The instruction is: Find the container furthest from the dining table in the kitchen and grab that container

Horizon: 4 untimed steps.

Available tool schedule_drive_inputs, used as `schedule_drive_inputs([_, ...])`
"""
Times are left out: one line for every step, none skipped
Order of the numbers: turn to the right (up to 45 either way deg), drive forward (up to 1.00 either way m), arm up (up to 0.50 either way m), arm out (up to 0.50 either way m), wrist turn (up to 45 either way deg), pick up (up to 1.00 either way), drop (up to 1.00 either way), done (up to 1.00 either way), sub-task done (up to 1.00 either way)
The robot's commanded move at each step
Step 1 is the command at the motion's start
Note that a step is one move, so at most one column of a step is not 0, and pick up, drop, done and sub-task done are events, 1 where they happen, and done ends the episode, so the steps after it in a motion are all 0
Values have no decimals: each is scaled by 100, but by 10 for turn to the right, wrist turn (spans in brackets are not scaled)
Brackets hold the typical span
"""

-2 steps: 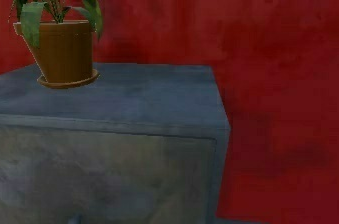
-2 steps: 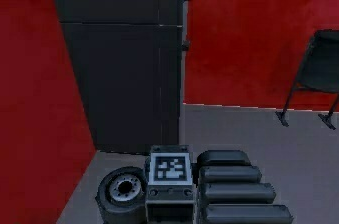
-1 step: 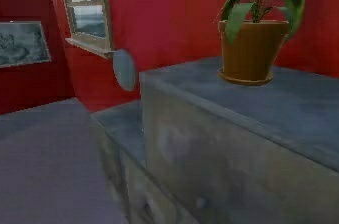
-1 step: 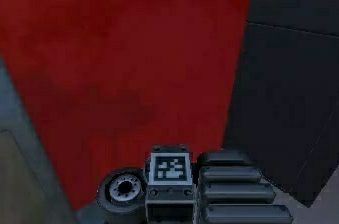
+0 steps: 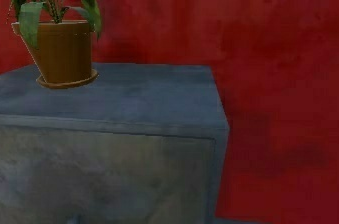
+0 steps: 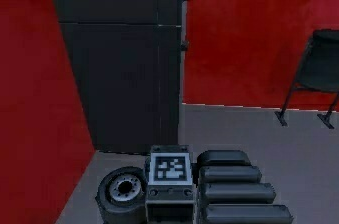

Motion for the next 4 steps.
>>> schedule_drive_inputs([-450, 0, 0, 0, 0, 0, 0, 0, 0])
schedule_drive_inputs([-450, 0, 0, 0, 0, 0, 0, 0, 0])
schedule_drive_inputs([-450, 0, 0, 0, 0, 0, 0, 0, 0])
schedule_drive_inputs([-360, 0, 0, 0, 0, 0, 0, 0, 0])
